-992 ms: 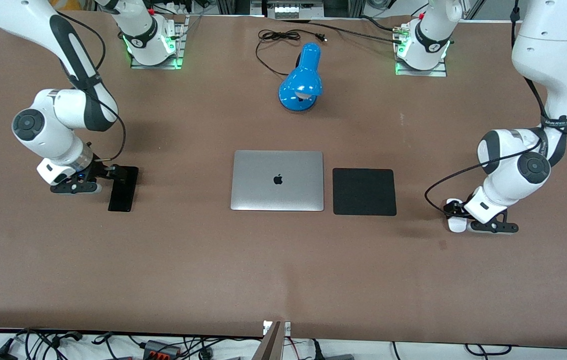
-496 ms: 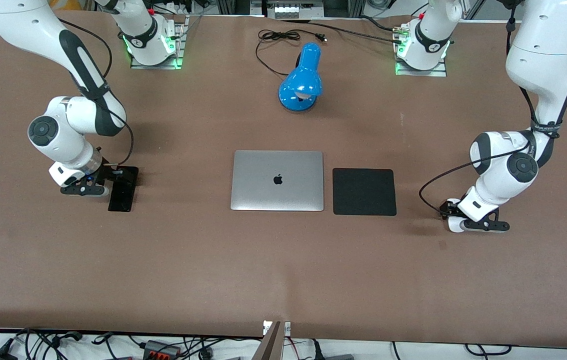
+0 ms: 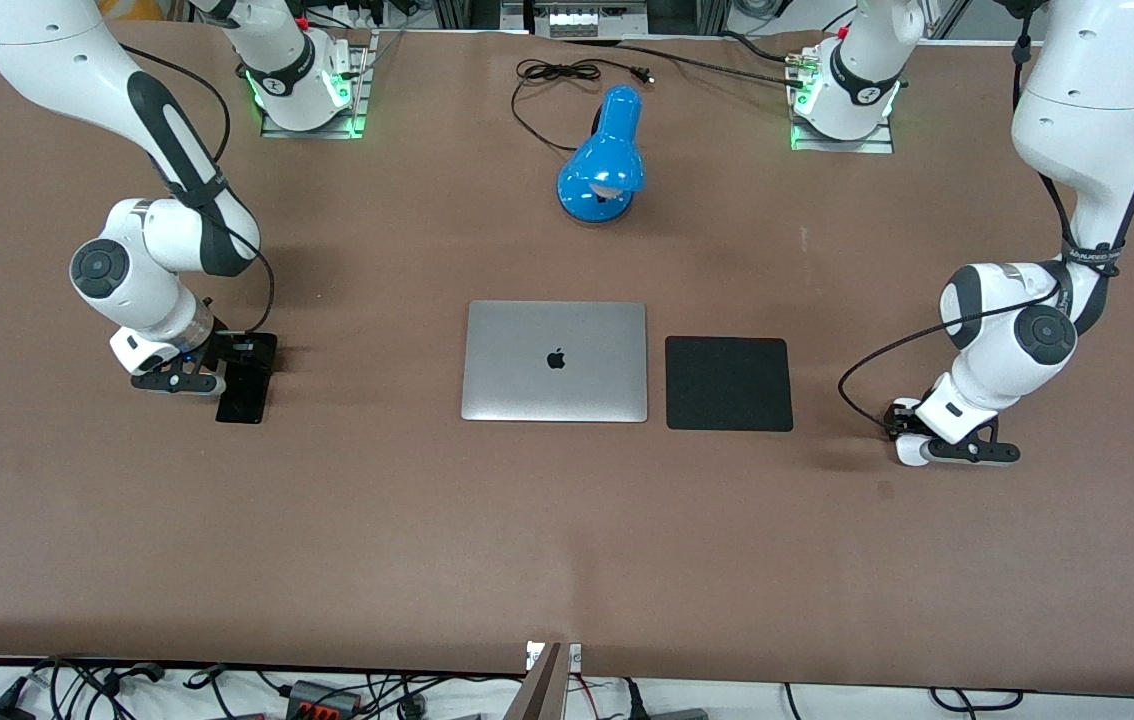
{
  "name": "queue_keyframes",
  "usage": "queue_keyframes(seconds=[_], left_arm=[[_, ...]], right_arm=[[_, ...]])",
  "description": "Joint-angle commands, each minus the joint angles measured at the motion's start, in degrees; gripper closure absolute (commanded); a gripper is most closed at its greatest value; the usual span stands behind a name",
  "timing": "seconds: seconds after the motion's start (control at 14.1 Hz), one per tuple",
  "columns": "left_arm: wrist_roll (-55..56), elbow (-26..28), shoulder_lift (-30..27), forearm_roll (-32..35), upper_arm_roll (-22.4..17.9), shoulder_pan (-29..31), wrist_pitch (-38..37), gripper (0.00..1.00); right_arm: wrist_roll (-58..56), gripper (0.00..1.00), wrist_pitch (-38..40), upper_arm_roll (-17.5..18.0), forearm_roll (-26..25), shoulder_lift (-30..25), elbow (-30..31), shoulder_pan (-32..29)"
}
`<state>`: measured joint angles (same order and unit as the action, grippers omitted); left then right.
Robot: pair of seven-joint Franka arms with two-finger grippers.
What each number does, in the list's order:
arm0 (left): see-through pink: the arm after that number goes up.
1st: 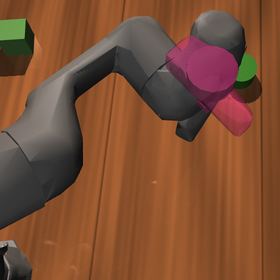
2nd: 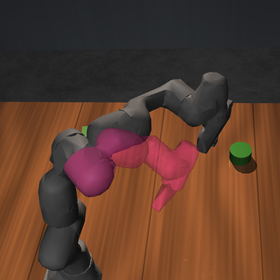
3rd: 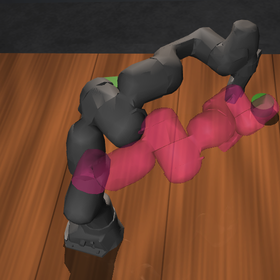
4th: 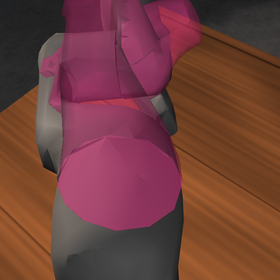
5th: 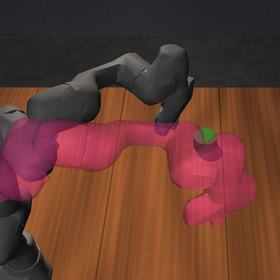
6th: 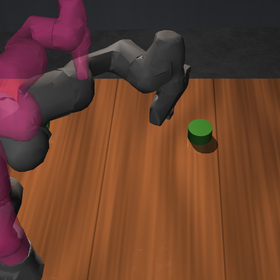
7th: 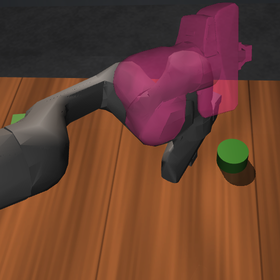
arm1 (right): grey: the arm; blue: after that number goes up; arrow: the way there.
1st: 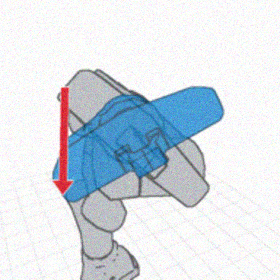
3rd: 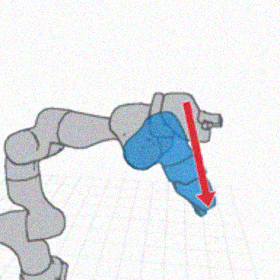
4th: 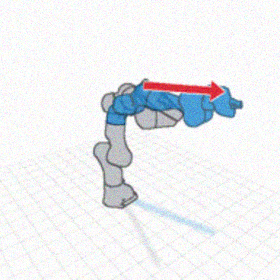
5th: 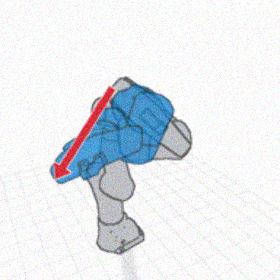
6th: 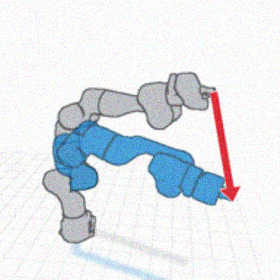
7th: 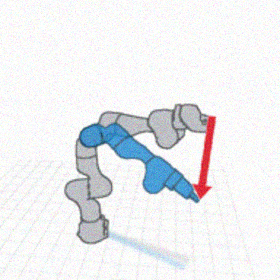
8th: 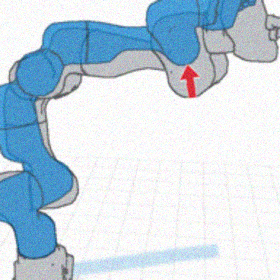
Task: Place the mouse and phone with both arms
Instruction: 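Grasp the black phone with the right gripper while the left gripper grasps the mouse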
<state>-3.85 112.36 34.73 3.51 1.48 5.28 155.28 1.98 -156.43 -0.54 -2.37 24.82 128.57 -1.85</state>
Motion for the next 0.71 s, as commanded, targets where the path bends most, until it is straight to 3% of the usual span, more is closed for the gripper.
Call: queue_keyframes(seconds=[0.0,0.21,0.64], left_arm=[[-0.5,-0.1,-1.4,1.0,0.2,0.3,0.1,0.57],[-0.4,-1.6,-4.8,1.1,0.2,0.1,-5.5,0.57],[-0.1,-18.6,-9.3,1.1,1.1,-1.9,-36.6,0.57]], right_arm=[[-0.5,0.00,-0.8,0.1,0.2,0.5,0.2,0.3],[-0.7,0.00,-0.7,0.4,0.1,0.1,-0.2,0.5],[-0.7,0.00,-0.8,0.5,-0.1,0.6,-0.3,0.7]])
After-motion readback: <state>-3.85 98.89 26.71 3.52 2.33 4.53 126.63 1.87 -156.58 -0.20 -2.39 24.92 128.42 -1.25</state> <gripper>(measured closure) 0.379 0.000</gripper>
